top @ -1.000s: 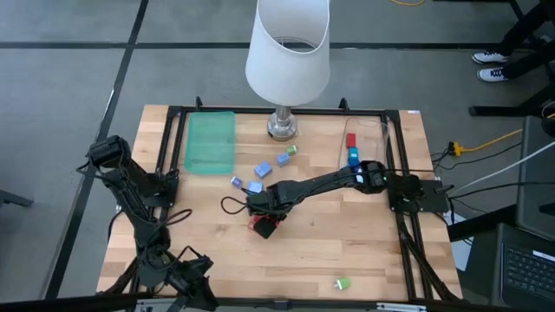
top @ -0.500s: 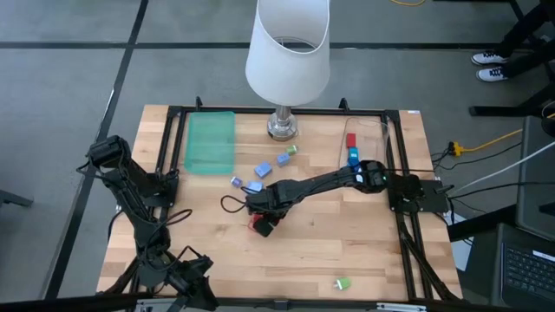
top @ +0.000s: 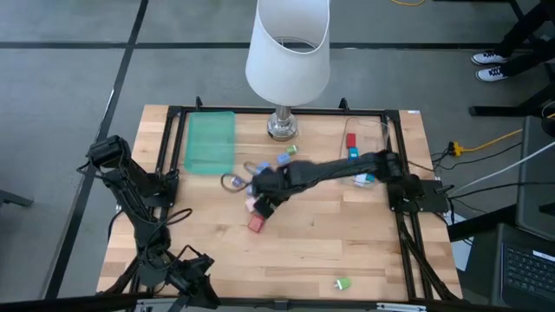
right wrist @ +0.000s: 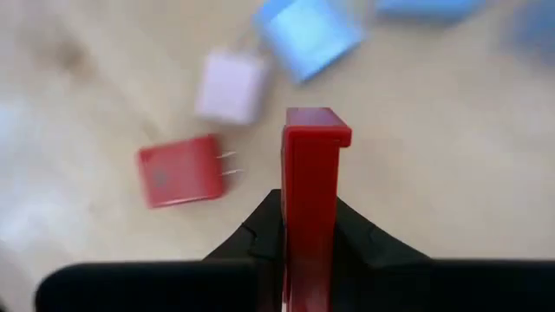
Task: Pick & Place Office items
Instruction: Put the red digital timer into the transparent bin
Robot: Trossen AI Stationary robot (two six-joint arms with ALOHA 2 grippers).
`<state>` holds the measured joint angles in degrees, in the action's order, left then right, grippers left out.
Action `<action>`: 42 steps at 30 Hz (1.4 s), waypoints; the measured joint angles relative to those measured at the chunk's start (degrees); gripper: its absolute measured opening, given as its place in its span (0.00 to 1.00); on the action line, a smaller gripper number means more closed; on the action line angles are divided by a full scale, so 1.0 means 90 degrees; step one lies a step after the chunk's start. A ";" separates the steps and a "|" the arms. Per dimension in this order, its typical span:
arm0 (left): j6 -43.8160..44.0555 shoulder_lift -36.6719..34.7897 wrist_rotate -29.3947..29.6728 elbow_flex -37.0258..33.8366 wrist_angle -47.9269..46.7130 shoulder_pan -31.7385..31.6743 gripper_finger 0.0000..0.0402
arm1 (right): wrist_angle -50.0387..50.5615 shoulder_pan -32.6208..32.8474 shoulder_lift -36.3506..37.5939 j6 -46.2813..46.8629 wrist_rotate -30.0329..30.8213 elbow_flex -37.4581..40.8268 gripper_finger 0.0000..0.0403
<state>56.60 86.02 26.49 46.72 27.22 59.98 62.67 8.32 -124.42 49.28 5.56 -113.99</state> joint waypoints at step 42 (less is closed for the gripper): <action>0.0764 0.0000 0.0088 0.0000 -0.0028 -0.0781 0.15 | -0.0897 -0.2207 0.6137 0.1321 0.1117 0.8295 0.13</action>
<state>63.48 86.02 27.28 46.72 26.97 52.95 54.60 -11.54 -69.19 61.16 15.61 -39.34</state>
